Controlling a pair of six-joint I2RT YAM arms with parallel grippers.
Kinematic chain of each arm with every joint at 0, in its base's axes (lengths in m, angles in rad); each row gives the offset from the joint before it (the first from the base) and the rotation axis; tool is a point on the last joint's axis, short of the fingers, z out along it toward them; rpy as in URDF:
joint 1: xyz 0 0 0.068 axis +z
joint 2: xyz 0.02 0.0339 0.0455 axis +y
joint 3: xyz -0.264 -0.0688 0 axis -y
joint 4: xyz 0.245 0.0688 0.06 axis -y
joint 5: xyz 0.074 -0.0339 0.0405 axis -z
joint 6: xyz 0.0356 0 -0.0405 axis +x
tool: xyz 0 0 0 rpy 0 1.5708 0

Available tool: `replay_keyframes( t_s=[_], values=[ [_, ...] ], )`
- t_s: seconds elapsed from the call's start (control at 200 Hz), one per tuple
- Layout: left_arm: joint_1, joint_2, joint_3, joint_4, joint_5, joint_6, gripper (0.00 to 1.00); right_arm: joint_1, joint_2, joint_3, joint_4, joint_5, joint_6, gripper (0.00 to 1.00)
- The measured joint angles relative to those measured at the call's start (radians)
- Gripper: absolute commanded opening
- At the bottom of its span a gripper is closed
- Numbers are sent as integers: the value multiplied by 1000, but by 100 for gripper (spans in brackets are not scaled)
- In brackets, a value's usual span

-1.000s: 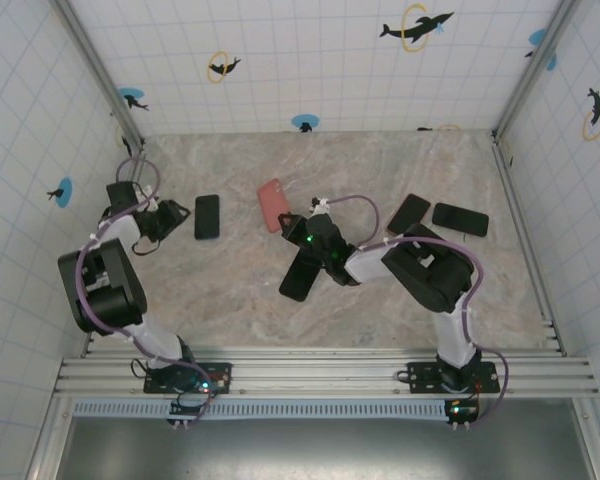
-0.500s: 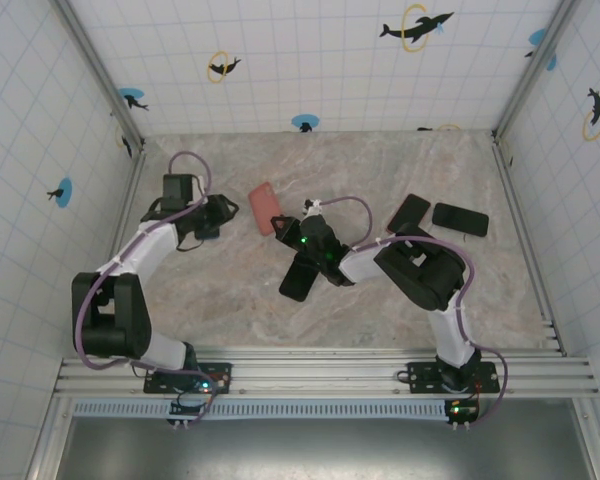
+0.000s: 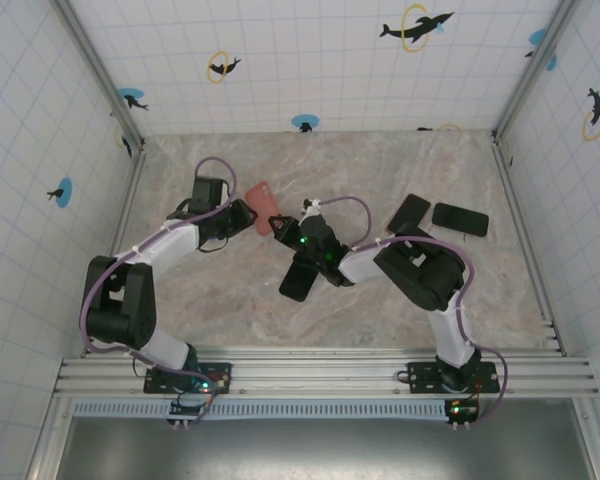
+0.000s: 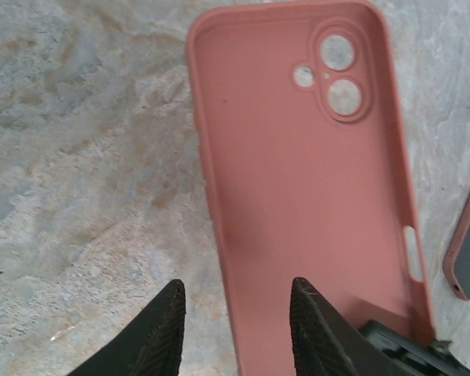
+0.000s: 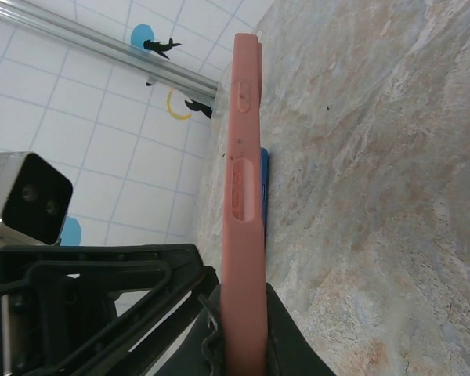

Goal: Take the phone out of the phone case

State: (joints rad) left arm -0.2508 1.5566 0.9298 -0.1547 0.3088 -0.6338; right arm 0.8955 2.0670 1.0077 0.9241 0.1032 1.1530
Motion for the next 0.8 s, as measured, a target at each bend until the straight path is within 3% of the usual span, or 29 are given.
replay_keyframes(
  t_s=[0.24,0.41,0.661,0.801],
  values=[
    [-4,34,2,8,-14,2,10,0,0,0,24,-9,3,8],
    [-9,42,5,10,-15,6,0,0,0,0,30,-18,13,7],
    [-10,54,46,-24,-22,28,0,0,0,0,47,-20,10,12],
    [-11,71,89,-58,-38,61,0,-6,0,0,55,-28,2,25]
  ],
)
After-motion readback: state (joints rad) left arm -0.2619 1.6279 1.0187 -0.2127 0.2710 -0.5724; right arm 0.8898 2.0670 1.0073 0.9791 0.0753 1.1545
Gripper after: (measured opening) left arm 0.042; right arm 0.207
